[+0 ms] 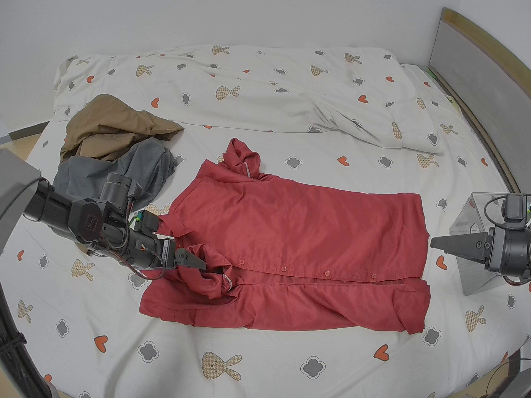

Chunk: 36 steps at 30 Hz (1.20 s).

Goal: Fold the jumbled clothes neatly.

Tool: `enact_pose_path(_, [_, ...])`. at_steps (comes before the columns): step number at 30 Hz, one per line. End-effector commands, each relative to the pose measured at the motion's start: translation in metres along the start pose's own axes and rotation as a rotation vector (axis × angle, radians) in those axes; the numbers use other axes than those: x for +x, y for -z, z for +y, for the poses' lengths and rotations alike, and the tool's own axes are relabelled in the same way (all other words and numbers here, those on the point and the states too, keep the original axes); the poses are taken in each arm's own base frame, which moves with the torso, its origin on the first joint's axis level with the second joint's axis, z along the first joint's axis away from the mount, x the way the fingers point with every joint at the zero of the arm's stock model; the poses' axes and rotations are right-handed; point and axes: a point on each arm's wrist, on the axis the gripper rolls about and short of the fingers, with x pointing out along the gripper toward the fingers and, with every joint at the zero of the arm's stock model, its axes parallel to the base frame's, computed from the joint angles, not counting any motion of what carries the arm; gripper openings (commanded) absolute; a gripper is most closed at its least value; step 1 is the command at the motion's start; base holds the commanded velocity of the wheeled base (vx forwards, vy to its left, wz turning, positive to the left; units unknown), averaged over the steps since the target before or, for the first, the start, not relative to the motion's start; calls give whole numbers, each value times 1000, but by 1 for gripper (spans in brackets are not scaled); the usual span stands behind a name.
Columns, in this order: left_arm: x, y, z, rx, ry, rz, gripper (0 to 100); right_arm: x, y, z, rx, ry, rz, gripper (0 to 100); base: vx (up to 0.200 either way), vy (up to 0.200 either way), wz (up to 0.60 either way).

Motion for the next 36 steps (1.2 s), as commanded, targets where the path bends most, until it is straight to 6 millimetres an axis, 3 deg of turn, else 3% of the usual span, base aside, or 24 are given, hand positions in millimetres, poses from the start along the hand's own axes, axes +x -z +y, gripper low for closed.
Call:
enact_pose_path(1, [23,-3,8,-7,-2,32,100,2,2,-2,6,5,12,100,0,0,0])
enact_pose_path(14, [46,-15,21,10,-50,-4,100,5,3,-5,15,12,27,100,0,0,0])
enact_pose_path(15, [47,-15,20,15,-50,-8,0,5,3,-5,15,12,27,100,0,0,0])
enact_pose_path(21, [43,-16,16,27,-46,-22,0,6,3,-5,16,13,28,100,0,0,0])
enact_pose_path(22, [32,-18,10,39,-43,-45,0,6,3,-5,16,13,29,100,0,0,0])
enact_pose_path(28, [11,-26,-8,76,-31,-101,0,11,3,-8,27,24,47,100,0,0,0])
enact_pose_path(36, [7,-43,-11,98,-27,-156,0,24,5,-24,66,76,92,100,0,0,0])
